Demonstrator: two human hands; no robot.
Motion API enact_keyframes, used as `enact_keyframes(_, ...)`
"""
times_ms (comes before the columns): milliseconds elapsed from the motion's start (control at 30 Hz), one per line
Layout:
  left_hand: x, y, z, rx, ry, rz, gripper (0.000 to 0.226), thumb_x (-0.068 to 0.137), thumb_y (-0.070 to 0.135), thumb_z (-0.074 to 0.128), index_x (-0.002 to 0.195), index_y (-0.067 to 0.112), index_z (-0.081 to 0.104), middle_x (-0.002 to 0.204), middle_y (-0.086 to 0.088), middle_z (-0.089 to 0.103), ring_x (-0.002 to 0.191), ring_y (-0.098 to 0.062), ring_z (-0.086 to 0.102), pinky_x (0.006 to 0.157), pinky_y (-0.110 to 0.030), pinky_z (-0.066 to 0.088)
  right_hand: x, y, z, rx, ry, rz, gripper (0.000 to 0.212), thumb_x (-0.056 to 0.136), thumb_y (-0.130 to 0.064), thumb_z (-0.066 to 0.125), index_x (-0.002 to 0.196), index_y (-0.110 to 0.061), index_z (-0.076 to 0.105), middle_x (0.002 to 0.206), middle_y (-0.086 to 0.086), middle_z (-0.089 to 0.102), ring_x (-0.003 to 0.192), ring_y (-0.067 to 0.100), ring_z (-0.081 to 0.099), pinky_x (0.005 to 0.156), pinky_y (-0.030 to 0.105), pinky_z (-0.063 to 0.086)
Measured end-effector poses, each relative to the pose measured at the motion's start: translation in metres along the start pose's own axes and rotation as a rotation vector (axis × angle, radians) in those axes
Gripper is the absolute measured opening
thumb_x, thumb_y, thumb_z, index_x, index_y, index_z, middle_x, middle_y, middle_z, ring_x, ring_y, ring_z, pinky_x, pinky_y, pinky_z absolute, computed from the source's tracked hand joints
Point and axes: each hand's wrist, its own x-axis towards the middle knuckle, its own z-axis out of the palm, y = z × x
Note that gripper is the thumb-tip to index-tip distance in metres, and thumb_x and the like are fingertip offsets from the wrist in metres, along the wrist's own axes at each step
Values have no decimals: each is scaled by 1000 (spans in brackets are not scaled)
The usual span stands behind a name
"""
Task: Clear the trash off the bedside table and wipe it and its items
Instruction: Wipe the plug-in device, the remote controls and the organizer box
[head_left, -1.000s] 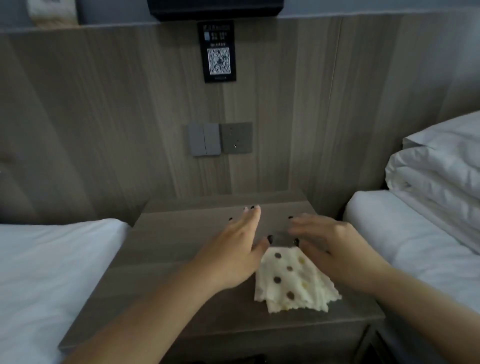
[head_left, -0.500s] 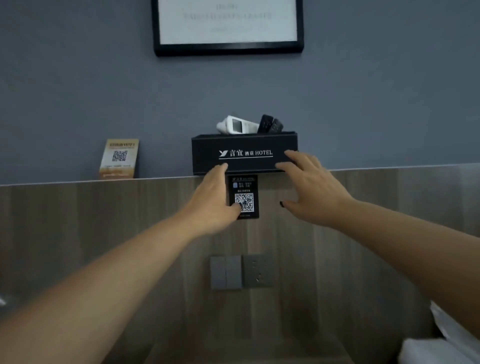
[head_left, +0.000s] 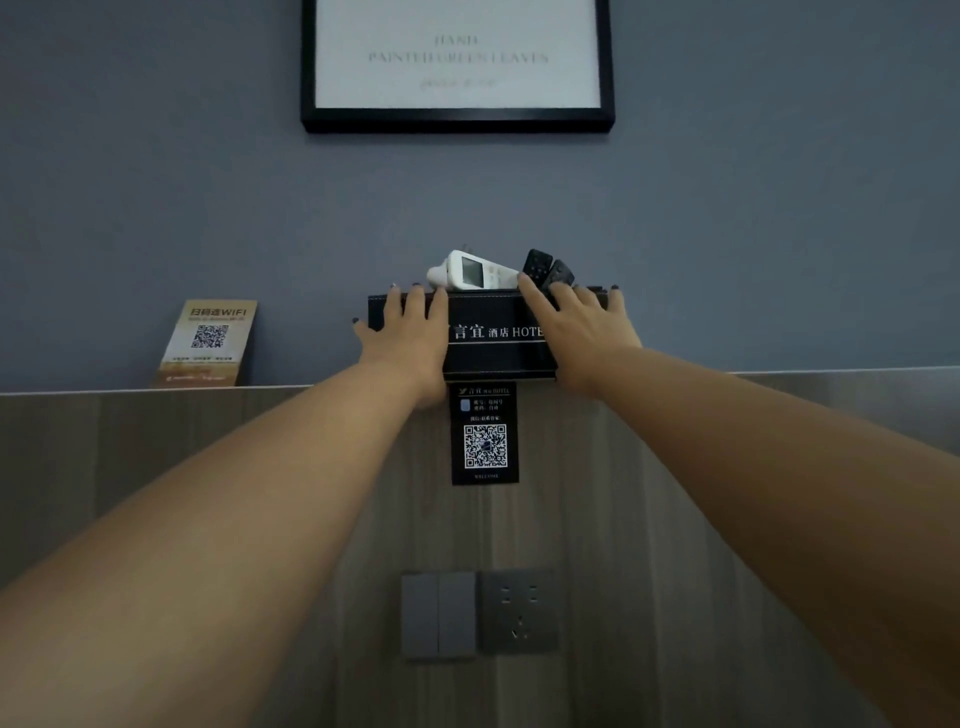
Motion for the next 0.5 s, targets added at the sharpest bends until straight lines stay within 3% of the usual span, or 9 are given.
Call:
enact_keyframes(100,-2,-3,2,152,63,-19,107,76,13,75,153,10,1,155,-10,16,145,-32,12,110,-68,21,1,4,0,-37,37,-28,115,77,-24,75,152,-24,-12,150,14,26,135,35,31,110,59,27)
enact_keyframes(233,-2,1,-13,282,75,-15,106,75,19,77,152,10,4,145,-10,32,133,-31,33,108,-74,17,0,3,0,-75,-24,-32,117,79,-26,75,151,-26,-18,157,17,6,144,41,10,112,65,17)
enact_keyframes(400,-14,0,-19,405,154,52,97,73,40,77,147,15,19,139,-8,39,126,-29,42,106,-73,22,-5,8,-3,-131,29,-51,120,74,-33,77,151,-28,-15,149,15,22,135,37,29,109,67,18)
enact_keyframes(500,-31,-7,-32,419,201,87,95,68,44,78,140,18,23,134,-7,40,121,-28,42,101,-62,36,-16,10,-15,-132,60,-94,118,74,-42,76,150,-32,-13,146,16,25,131,36,32,106,67,24)
